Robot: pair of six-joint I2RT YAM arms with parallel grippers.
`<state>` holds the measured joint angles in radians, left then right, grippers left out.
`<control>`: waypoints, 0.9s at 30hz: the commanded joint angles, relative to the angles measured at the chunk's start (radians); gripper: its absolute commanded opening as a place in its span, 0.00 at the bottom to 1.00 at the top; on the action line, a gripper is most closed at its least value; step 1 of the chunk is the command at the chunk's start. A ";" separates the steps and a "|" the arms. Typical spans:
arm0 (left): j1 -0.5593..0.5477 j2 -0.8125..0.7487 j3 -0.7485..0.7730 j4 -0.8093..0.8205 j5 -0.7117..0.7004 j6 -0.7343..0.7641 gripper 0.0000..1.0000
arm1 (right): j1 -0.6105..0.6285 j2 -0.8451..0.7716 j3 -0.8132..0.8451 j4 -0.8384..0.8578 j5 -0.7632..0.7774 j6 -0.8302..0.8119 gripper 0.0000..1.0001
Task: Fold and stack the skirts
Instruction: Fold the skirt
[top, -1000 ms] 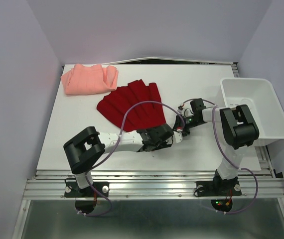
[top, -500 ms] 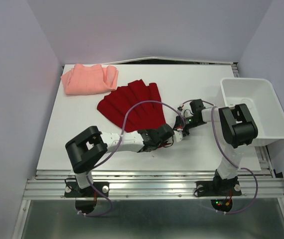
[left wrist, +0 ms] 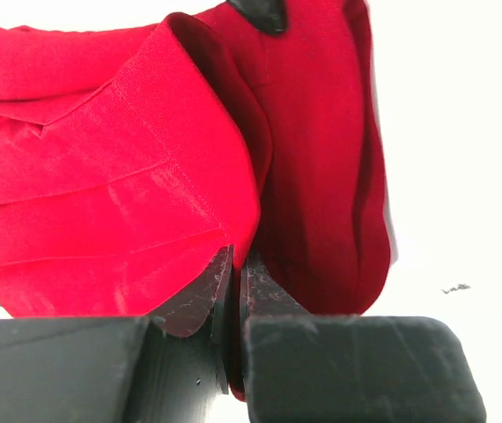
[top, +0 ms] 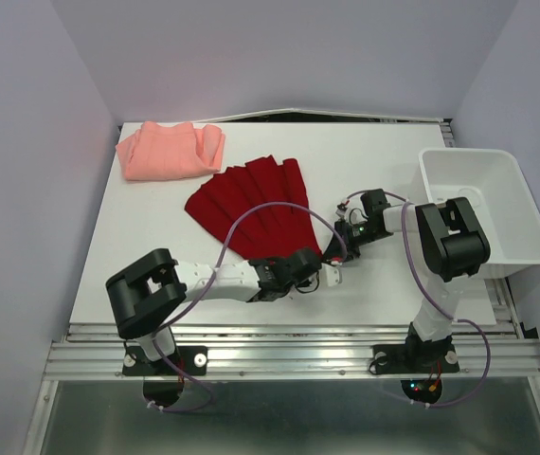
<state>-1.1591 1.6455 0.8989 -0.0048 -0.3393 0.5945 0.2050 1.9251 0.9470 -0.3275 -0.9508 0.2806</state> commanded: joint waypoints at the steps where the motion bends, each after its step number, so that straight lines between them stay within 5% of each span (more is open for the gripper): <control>1: -0.042 -0.081 -0.043 0.065 0.034 0.036 0.00 | 0.010 0.023 0.004 0.036 0.050 -0.017 0.01; 15: -0.132 -0.066 -0.103 0.141 -0.001 0.073 0.00 | 0.010 0.017 0.004 0.016 0.046 -0.041 0.01; 16: -0.136 -0.061 -0.106 0.134 -0.001 0.073 0.03 | 0.010 0.015 0.007 0.005 0.047 -0.050 0.01; 17: -0.137 -0.061 -0.109 0.132 -0.006 0.071 0.22 | 0.010 0.011 0.007 -0.001 0.055 -0.060 0.01; 20: -0.136 -0.131 -0.118 0.121 -0.012 0.038 0.52 | 0.010 -0.011 0.006 -0.018 0.073 -0.092 0.01; 27: -0.133 -0.312 -0.009 -0.082 0.069 -0.122 0.60 | 0.010 -0.095 -0.002 -0.018 0.124 -0.129 0.07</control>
<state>-1.2888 1.4441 0.7982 0.0040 -0.3176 0.5896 0.2062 1.9053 0.9470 -0.3538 -0.9218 0.2047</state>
